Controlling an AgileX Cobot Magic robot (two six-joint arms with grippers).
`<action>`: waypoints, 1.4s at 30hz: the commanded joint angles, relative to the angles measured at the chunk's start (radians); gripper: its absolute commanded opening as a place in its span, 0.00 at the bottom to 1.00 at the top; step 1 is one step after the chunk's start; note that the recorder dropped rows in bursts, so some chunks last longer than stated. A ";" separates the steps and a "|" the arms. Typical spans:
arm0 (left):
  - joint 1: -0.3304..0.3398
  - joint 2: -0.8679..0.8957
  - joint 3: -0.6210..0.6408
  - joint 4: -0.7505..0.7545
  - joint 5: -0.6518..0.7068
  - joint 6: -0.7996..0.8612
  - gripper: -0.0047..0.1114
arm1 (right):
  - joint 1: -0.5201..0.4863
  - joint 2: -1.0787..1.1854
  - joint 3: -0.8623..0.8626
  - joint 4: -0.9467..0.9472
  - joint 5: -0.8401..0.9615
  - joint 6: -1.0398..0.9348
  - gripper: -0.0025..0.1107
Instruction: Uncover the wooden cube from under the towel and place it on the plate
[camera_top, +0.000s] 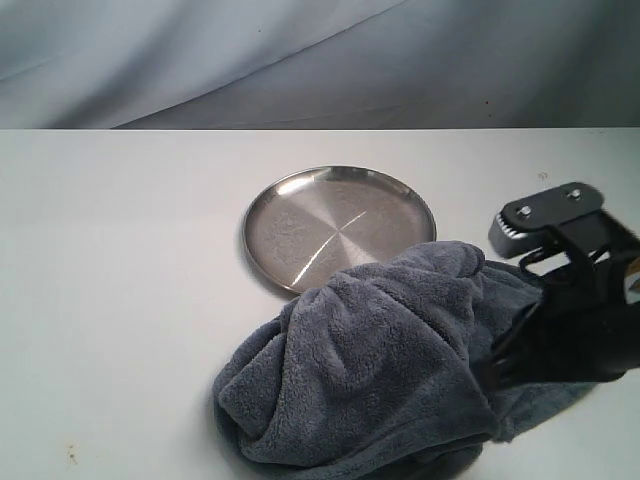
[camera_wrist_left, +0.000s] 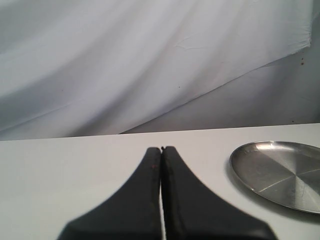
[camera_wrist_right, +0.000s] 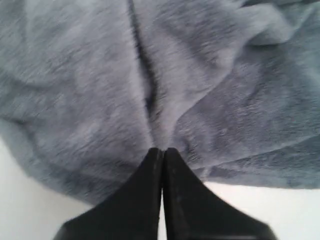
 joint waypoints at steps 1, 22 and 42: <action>0.002 -0.004 0.004 -0.002 -0.011 -0.003 0.04 | -0.135 0.007 -0.034 -0.039 -0.046 -0.002 0.02; 0.002 -0.004 0.004 -0.002 -0.011 -0.003 0.04 | -0.253 0.423 -0.419 0.148 0.013 -0.141 0.02; 0.002 -0.004 0.004 -0.002 -0.011 -0.003 0.04 | 0.146 0.660 -0.689 0.253 0.043 -0.226 0.02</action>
